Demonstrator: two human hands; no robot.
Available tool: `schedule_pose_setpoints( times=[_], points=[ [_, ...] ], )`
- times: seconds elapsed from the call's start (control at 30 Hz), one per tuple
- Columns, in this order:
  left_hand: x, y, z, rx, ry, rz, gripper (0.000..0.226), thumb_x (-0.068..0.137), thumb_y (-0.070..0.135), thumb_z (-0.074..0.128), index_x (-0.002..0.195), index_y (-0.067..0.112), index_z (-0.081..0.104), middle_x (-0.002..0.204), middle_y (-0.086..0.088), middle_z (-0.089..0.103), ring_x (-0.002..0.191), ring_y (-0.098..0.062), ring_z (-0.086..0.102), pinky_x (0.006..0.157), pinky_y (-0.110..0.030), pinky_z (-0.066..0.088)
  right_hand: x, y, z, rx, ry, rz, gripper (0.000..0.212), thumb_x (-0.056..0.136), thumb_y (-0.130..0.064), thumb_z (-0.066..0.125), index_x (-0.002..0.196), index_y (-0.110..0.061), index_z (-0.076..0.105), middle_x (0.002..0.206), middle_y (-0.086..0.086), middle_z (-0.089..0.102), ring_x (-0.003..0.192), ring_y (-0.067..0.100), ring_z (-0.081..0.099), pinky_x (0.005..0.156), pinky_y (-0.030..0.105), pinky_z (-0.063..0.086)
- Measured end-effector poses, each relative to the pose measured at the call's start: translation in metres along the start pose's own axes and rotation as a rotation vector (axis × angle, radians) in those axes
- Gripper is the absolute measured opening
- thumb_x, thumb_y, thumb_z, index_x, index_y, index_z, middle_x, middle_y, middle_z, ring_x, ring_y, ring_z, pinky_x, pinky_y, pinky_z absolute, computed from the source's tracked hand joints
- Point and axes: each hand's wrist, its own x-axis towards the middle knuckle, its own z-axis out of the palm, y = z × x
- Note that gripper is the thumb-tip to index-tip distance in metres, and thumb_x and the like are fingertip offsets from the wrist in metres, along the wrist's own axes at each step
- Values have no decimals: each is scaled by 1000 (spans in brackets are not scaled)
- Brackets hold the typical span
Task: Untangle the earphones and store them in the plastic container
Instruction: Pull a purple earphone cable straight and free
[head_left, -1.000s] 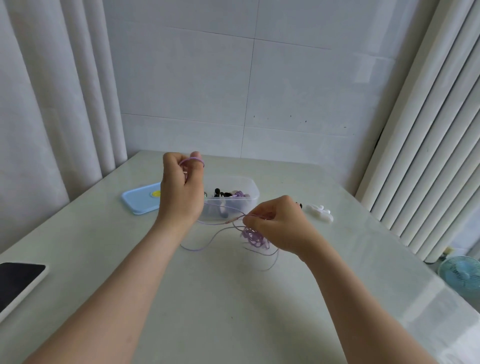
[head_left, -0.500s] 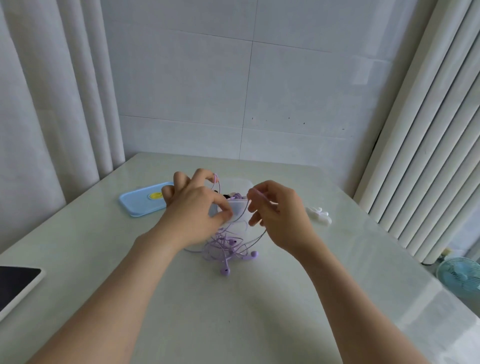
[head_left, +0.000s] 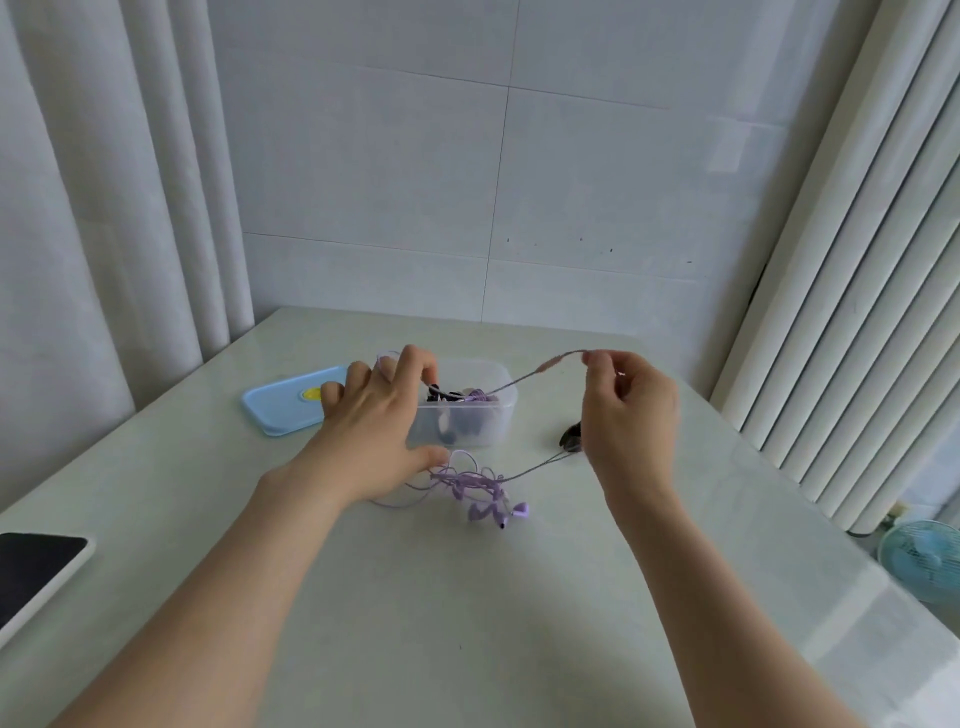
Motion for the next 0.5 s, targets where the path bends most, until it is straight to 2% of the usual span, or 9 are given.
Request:
schedule_pose_setpoints(
  times=[0.07,0.1,0.2,0.27,0.3,0.33,0.4,0.47,0.5],
  points=[
    [-1,2,-1,-137,-17,10,75,76,52,86,113,38,23,121,6,40,109,-23,41,84,-41,33,-2,3,0,-297,6,-64,23,100,-25,47,112,-30,67,59,-9,63,71,22,61,69,38,50],
    [-1,2,-2,-163,-33,27,73,75,50,88,110,38,25,120,7,40,108,-22,42,84,-40,33,-4,3,0,-420,-21,-80,24,99,-24,47,113,-31,64,69,-8,67,77,25,61,71,39,50],
    [-2,3,-6,-106,-86,81,47,75,43,90,89,34,46,115,15,43,108,-17,42,86,-40,34,-11,-2,0,-683,-139,-100,14,92,-19,52,101,-20,63,93,1,65,76,29,52,66,34,40],
    [-2,4,-7,-36,-124,90,35,76,32,89,69,31,55,116,20,48,110,-15,42,90,-41,34,-14,-4,-3,-821,-216,-90,8,89,-16,53,84,-11,57,86,5,58,68,29,48,64,34,38],
    [-2,4,-7,-12,-147,80,31,77,25,86,65,31,58,116,21,50,112,-15,42,91,-42,34,-16,-4,-4,-879,-264,-70,13,88,-15,52,76,-11,49,80,5,53,68,27,48,65,34,38],
    [-2,5,-7,4,-162,66,27,79,18,82,65,30,62,117,22,52,113,-15,42,93,-43,33,-19,-4,-5,-947,-321,-55,19,88,-14,52,72,-13,42,77,5,49,75,27,51,68,34,37],
    [-1,6,-9,28,-167,46,26,84,13,74,69,35,70,117,23,54,114,-14,41,94,-43,32,-24,-4,-4,-1081,-386,-79,26,87,-17,56,70,-16,36,85,5,47,98,33,51,78,36,33],
    [0,8,-11,44,-178,42,33,89,15,66,72,43,73,115,24,56,111,-13,40,93,-42,32,-26,-3,1,-1116,-382,-160,25,86,-19,58,70,-16,39,94,7,43,99,33,42,82,37,32],
    [0,9,-13,49,-193,34,34,89,16,63,73,44,73,113,23,58,110,-14,40,92,-42,31,-26,-3,5,-1058,-371,-219,18,86,-19,57,73,-15,47,95,6,43,97,32,41,82,38,35]
  ],
)
